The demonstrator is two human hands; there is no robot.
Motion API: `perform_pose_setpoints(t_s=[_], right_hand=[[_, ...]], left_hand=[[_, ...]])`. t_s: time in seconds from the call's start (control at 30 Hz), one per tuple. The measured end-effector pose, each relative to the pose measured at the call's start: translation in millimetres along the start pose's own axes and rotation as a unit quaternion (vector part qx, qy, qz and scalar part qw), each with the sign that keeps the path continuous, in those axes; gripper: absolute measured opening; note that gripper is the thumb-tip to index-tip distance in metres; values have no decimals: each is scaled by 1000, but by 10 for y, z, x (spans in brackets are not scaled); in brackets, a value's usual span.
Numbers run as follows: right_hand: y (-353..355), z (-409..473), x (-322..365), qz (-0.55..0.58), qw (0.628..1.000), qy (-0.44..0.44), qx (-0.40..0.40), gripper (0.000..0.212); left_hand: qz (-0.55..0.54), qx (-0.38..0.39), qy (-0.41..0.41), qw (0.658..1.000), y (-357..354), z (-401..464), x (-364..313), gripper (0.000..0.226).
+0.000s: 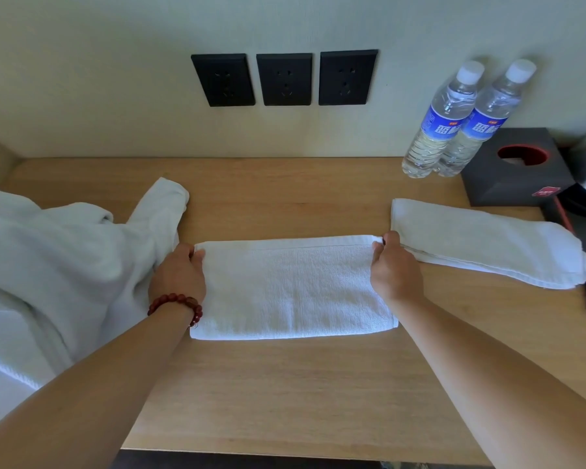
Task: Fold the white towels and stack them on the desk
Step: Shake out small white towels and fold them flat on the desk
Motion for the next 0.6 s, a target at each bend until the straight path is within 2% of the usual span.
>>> perform_pose_setpoints(t_s=[0.23, 0.43, 0.6], right_hand=[[136, -149, -13, 56, 997, 14, -50, 28], [303, -587, -65, 139, 989, 22, -48, 23], [407, -1055, -261, 234, 971, 25, -40, 37]], left_hand=[[-55, -50, -11, 997, 111, -115, 53, 35], [-129, -69, 0, 989, 241, -485, 180, 28], [-129, -48, -40, 990, 287, -958, 459, 29]])
Point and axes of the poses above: each hand's wrist, its own z-axis towards the middle knuckle, its own y-axis out of the back of the hand, x = y × z, the point moved 3 cm from there along z, towards the middle knuckle, and after that the axes turned 4 degrees about -y, right-handed, at the moved point
